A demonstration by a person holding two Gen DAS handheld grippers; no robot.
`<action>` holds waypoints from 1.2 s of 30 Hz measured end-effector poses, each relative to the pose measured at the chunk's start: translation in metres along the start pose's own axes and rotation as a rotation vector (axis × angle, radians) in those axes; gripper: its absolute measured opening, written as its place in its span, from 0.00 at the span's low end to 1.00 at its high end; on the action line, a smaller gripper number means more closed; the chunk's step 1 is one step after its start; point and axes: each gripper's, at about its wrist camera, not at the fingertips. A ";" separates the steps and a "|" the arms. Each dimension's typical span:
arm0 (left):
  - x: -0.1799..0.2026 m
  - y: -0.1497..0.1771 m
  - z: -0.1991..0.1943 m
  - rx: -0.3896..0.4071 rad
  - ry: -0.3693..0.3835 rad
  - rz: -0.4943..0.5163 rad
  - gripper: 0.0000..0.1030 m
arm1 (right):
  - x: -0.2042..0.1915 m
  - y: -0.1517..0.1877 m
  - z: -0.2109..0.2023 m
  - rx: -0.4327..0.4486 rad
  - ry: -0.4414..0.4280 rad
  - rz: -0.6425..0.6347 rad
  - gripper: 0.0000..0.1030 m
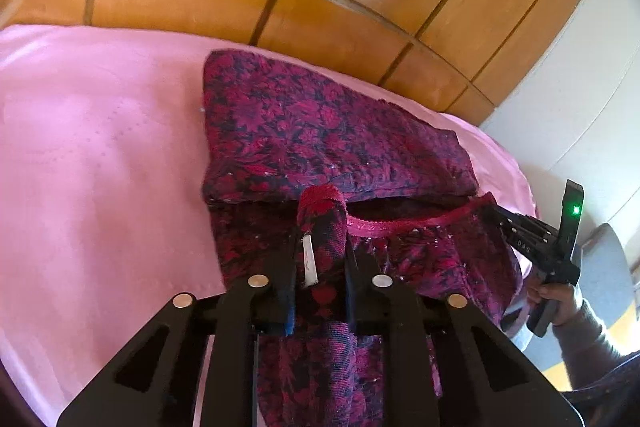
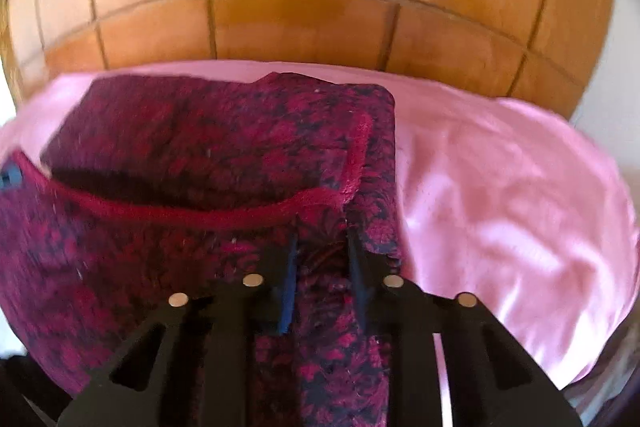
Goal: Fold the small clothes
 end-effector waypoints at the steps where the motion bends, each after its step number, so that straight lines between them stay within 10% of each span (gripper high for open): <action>1: 0.004 0.000 -0.009 0.020 -0.015 0.010 0.14 | -0.005 -0.001 0.000 -0.001 0.009 -0.019 0.17; 15: 0.020 -0.050 -0.042 0.177 -0.145 0.116 0.14 | 0.006 -0.074 -0.050 0.082 -0.206 0.155 0.17; 36: -0.058 -0.168 0.105 0.019 -0.354 0.101 0.14 | -0.007 -0.179 0.085 0.070 -0.026 0.240 0.17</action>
Point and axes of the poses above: each gripper's, at about its wrist camera, not at the fingertips, and z roughly the way its jaws point, x to its right, y to its underside, and after that the axes turned 11 degrees about z, right-handed
